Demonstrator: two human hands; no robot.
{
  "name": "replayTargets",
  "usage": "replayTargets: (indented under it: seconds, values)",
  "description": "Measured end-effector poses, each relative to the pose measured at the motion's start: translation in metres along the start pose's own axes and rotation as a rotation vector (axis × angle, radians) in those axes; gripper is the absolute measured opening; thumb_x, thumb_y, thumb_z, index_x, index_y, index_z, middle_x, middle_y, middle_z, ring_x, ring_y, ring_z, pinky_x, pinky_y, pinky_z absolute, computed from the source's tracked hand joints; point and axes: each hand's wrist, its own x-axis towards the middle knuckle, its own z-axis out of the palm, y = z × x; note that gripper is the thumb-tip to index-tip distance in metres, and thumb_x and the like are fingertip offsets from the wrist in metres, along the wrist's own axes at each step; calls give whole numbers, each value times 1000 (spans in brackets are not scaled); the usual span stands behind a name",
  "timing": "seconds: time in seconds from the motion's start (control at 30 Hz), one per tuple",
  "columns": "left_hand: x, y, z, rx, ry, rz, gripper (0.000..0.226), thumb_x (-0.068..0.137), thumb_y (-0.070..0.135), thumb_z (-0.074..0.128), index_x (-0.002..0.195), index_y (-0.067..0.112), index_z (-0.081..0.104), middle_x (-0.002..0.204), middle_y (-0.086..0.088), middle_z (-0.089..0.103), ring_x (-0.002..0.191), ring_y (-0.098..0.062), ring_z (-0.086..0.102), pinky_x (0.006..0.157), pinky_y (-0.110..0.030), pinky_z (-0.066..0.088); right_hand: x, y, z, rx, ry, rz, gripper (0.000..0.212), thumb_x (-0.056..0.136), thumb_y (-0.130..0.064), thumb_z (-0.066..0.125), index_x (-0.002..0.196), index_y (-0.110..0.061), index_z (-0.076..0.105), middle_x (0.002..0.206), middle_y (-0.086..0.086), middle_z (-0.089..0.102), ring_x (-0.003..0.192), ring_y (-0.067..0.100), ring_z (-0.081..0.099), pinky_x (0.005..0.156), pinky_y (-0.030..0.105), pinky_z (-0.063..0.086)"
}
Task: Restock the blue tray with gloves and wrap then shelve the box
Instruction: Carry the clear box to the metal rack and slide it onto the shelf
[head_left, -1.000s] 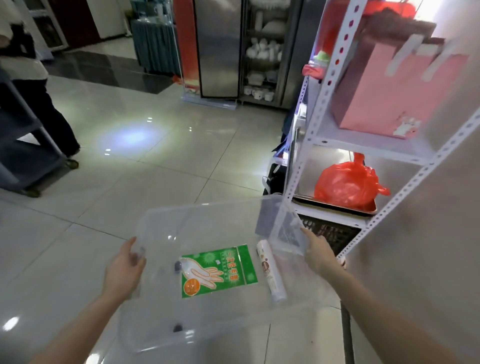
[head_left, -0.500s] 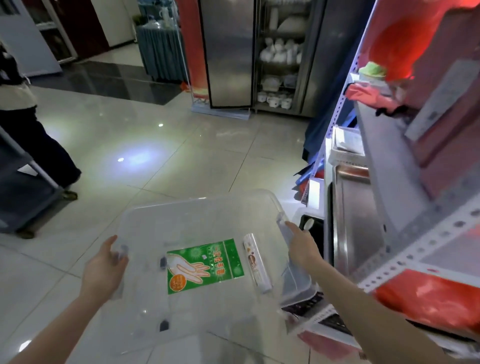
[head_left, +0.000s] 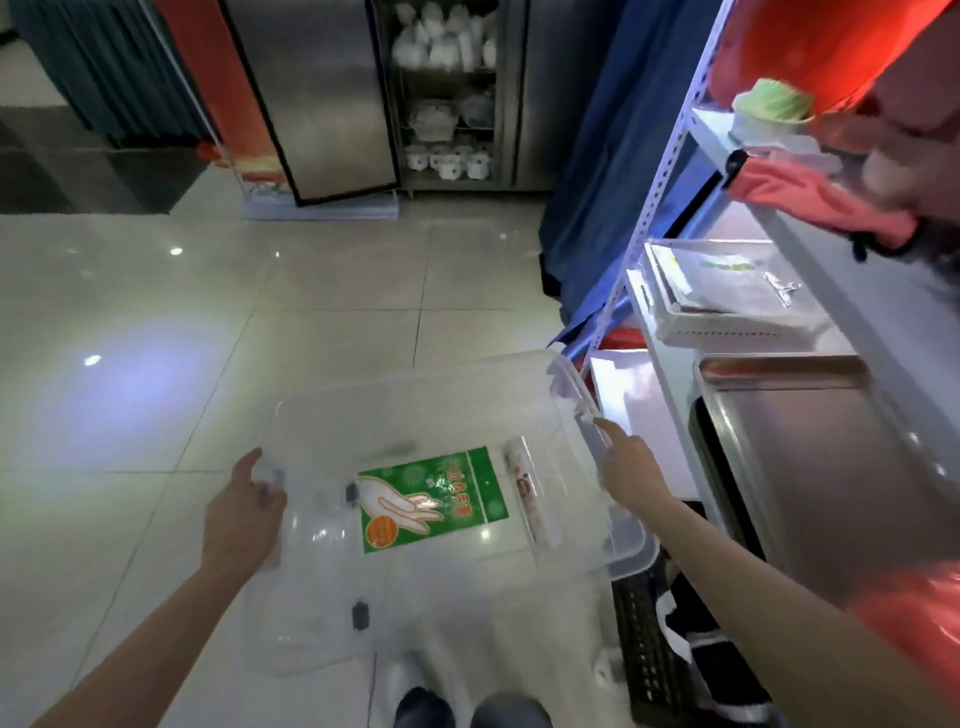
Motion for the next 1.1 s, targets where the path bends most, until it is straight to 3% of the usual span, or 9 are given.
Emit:
replayTargets:
  seconds: [0.17,0.27,0.33,0.53,0.67,0.83,0.97,1.03,1.1]
  values:
    - [126,48,39,42,-157,133,54,88,13,57,138,14,38,79,-6,54,83,-41,62,76,-45,47,55,-10,3,102,94,189,61,88,4,39,139,-29,37,77,5,47,59,16,47,48,22,34]
    - [204,83,76,72,-249,245,54,88,14,59,139,13,39,76,-5,56,73,-31,58,73,-41,46,88,-8,12,144,150,306,62,87,5,38,140,-27,37,80,7,47,60,16,46,48,22,32]
    - [250,108,106,97,-303,316,54,87,13,60,138,12,40,73,-3,55,71,-29,56,72,-41,46,115,-1,24,178,164,372,65,84,6,37,141,-26,37,83,10,49,62,20,48,52,25,35]
    - [359,181,184,204,-451,478,58,83,7,62,137,13,41,77,-6,57,82,-42,63,76,-42,45,167,1,46,328,213,588,63,86,4,41,140,-28,36,108,12,60,87,27,60,73,34,53]
    - [409,234,233,233,-568,574,59,86,10,60,140,16,36,81,-14,61,79,-38,61,71,-40,41,185,-5,45,350,279,684,57,87,1,40,139,-24,37,122,10,60,107,33,56,91,47,49]
    - [450,297,297,250,-725,716,63,84,6,62,141,18,38,83,-14,59,82,-41,61,70,-40,41,190,-16,56,407,359,852,68,82,8,42,143,-21,35,127,13,57,106,37,54,93,45,46]
    - [471,340,352,275,-866,852,63,84,5,61,141,18,37,79,-10,56,80,-37,58,70,-35,39,194,-30,78,490,482,1030,64,83,7,49,141,-18,40,133,11,55,123,30,50,103,39,41]
    - [479,356,381,270,-925,938,64,83,2,61,141,15,37,79,-10,56,87,-41,60,73,-38,41,199,-37,93,502,568,1100,64,81,8,50,139,-18,42,128,13,57,119,32,53,96,37,44]
    - [486,364,405,307,-962,993,66,83,2,60,143,17,35,80,-11,56,89,-43,60,76,-41,43,203,-46,112,494,537,1206,66,83,5,50,141,-23,37,116,16,60,108,37,56,86,38,48]
